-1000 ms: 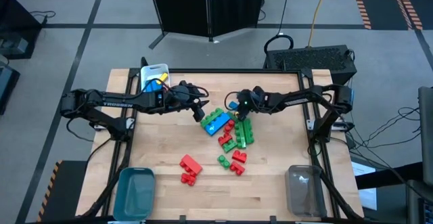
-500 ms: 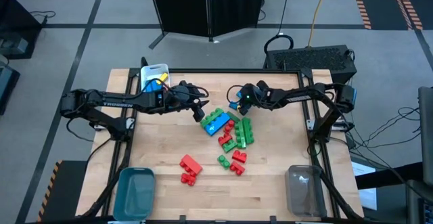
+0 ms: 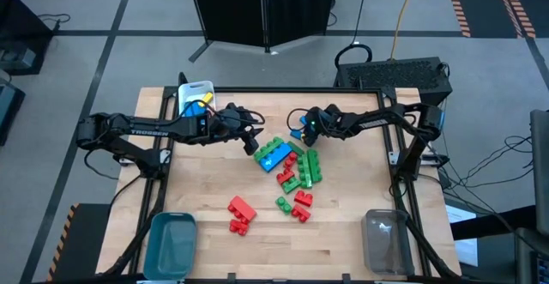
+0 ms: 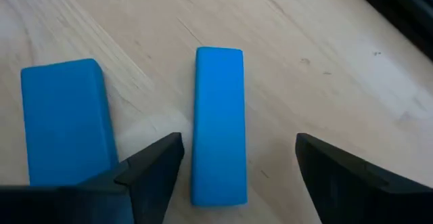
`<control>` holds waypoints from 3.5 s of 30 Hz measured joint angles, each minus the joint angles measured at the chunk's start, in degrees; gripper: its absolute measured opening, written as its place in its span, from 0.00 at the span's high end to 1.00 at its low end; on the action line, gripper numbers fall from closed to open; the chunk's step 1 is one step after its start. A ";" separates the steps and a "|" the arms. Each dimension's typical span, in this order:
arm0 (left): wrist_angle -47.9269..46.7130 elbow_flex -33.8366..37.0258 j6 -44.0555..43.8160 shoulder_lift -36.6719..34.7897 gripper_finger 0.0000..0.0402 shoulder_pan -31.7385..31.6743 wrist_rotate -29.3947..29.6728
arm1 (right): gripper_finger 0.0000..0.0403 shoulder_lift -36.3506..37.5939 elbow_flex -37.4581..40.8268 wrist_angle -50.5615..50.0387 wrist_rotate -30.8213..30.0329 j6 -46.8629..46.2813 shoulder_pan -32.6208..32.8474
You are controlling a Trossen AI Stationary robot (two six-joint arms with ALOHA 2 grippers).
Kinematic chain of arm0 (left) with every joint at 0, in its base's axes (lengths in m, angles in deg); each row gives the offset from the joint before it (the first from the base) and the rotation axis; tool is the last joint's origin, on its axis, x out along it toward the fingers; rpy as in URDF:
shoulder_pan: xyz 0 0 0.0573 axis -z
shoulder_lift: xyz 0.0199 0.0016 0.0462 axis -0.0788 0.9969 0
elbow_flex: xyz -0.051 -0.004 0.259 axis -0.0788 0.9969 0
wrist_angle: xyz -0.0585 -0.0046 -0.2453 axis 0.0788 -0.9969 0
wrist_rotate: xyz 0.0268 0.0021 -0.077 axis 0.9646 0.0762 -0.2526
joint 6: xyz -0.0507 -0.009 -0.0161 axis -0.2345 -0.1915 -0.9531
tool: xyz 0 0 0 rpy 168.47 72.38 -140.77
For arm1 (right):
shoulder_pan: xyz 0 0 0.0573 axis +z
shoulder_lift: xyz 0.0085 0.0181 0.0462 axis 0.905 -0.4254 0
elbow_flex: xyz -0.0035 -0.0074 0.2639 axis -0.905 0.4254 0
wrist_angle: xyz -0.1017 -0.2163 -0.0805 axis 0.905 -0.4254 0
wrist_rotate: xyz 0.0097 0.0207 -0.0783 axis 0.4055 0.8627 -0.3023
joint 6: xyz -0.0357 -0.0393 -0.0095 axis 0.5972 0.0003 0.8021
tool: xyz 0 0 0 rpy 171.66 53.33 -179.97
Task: Sort blocks by size
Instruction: Put the blue block into the white bin
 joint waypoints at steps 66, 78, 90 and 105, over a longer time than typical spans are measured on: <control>19.59 0.04 38.92 20.33 0.61 2.89 -4.27 | 0.79 6.44 0.13 12.57 -13.88 37.10 23.72; 21.73 0.04 37.40 20.35 0.61 1.86 -3.44 | 0.79 6.47 -0.02 13.29 -13.02 39.05 23.85; 23.49 0.04 39.82 20.35 0.61 1.92 -3.85 | 0.79 6.47 -0.02 14.76 -13.05 41.27 23.78; 23.42 0.04 41.17 20.35 0.83 3.49 -3.44 | 0.79 6.47 0.05 14.56 -12.70 41.73 23.80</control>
